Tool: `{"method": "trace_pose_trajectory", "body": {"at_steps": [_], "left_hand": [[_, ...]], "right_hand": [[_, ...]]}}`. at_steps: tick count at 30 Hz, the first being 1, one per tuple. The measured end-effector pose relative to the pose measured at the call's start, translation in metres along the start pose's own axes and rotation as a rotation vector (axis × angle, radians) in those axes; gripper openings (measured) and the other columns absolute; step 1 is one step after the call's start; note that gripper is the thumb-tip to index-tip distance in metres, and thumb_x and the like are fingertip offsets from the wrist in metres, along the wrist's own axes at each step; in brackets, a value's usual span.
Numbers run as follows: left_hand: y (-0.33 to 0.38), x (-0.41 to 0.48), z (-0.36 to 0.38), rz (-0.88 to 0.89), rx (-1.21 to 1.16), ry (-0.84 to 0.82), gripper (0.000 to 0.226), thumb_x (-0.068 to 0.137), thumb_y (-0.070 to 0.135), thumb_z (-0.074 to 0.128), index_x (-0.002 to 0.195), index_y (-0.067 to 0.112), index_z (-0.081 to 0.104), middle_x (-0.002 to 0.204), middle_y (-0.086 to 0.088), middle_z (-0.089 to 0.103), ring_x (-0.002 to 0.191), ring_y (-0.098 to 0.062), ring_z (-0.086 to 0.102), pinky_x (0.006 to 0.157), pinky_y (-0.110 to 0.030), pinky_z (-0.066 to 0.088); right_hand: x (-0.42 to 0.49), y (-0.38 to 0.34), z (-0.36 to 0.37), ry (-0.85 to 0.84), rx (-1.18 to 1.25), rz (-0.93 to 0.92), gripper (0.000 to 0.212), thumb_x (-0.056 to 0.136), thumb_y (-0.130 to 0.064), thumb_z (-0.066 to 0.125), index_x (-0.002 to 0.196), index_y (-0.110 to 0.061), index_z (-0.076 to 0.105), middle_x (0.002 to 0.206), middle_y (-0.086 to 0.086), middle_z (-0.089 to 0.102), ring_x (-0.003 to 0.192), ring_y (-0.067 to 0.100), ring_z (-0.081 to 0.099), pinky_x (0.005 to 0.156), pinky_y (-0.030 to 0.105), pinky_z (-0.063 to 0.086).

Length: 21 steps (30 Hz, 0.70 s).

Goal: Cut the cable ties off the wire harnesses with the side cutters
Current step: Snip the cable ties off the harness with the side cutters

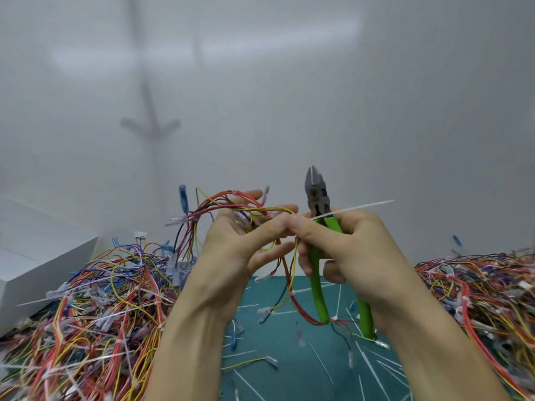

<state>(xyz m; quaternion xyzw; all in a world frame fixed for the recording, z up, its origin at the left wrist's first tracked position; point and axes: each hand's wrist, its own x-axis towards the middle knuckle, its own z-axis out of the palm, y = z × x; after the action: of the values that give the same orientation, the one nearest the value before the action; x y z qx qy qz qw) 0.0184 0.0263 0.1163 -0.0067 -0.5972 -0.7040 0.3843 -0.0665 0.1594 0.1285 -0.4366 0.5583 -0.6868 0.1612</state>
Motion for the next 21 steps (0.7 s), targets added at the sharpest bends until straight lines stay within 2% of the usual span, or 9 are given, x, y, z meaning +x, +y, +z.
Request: {"method": "trace_pose_trajectory", "body": {"at_steps": [2, 5, 11, 13, 17, 19, 21], "left_hand": [[-0.0015, -0.0001, 0.0015, -0.012, 0.052, 0.023, 0.064, 0.071, 0.018, 0.077, 0.128, 0.01, 0.049, 0.1, -0.009, 0.075, 0.085, -0.016, 0.069, 0.069, -0.031, 0.058], [-0.0025, 0.0, 0.0029, -0.014, 0.026, 0.014, 0.057, 0.071, 0.017, 0.075, 0.123, 0.012, 0.053, 0.093, -0.005, 0.076, 0.078, -0.015, 0.07, 0.066, -0.027, 0.057], [-0.0011, -0.0026, 0.0007, 0.027, 0.052, -0.077, 0.046, 0.078, 0.013, 0.073, 0.119, 0.013, 0.053, 0.093, -0.005, 0.075, 0.085, -0.017, 0.073, 0.069, -0.025, 0.057], [0.0006, -0.0035, 0.0028, 0.037, 0.089, -0.047, 0.051, 0.076, 0.013, 0.079, 0.119, 0.012, 0.052, 0.088, -0.002, 0.075, 0.084, -0.015, 0.073, 0.067, -0.024, 0.057], [0.0007, -0.0022, 0.006, 0.062, 0.072, 0.01, 0.053, 0.073, 0.018, 0.072, 0.121, 0.009, 0.052, 0.083, 0.001, 0.074, 0.08, -0.013, 0.073, 0.065, -0.025, 0.057], [0.0006, -0.0012, 0.0066, 0.073, 0.049, 0.03, 0.042, 0.076, 0.017, 0.071, 0.115, 0.009, 0.057, 0.08, 0.001, 0.072, 0.078, -0.014, 0.072, 0.065, -0.025, 0.057], [-0.0002, -0.0001, 0.0055, 0.082, 0.06, 0.039, 0.018, 0.077, 0.018, 0.07, 0.095, 0.017, 0.071, 0.077, 0.001, 0.072, 0.079, -0.016, 0.073, 0.066, -0.026, 0.058]], "right_hand": [[0.0005, 0.001, -0.0004, -0.006, -0.001, 0.035, 0.027, 0.084, -0.033, 0.075, 0.067, -0.013, 0.068, 0.061, 0.003, 0.063, 0.049, 0.016, 0.055, 0.038, 0.014, 0.031], [0.0012, 0.0024, -0.0003, 0.003, 0.019, 0.086, 0.028, 0.082, -0.035, 0.076, 0.064, -0.016, 0.065, 0.06, 0.002, 0.062, 0.048, 0.017, 0.055, 0.037, 0.014, 0.032], [0.0026, 0.0039, -0.0017, 0.024, 0.038, 0.126, 0.026, 0.083, -0.037, 0.074, 0.071, -0.015, 0.066, 0.061, 0.002, 0.063, 0.048, 0.016, 0.055, 0.036, 0.014, 0.031], [0.0036, 0.0048, -0.0019, 0.016, 0.028, 0.132, 0.026, 0.083, -0.039, 0.073, 0.074, -0.015, 0.068, 0.062, 0.002, 0.063, 0.049, 0.016, 0.056, 0.036, 0.014, 0.03], [0.0039, 0.0058, -0.0034, -0.015, -0.026, 0.122, 0.028, 0.085, -0.042, 0.07, 0.077, -0.015, 0.068, 0.062, 0.001, 0.063, 0.05, 0.017, 0.058, 0.041, 0.017, 0.035], [0.0045, 0.0073, -0.0051, -0.039, -0.083, 0.121, 0.028, 0.088, -0.042, 0.067, 0.076, -0.017, 0.067, 0.063, -0.001, 0.064, 0.053, 0.017, 0.062, 0.045, 0.019, 0.041], [0.0051, 0.0085, -0.0071, -0.068, -0.161, 0.128, 0.031, 0.09, -0.044, 0.064, 0.077, -0.016, 0.068, 0.064, -0.002, 0.066, 0.056, 0.018, 0.067, 0.047, 0.018, 0.045]]}}
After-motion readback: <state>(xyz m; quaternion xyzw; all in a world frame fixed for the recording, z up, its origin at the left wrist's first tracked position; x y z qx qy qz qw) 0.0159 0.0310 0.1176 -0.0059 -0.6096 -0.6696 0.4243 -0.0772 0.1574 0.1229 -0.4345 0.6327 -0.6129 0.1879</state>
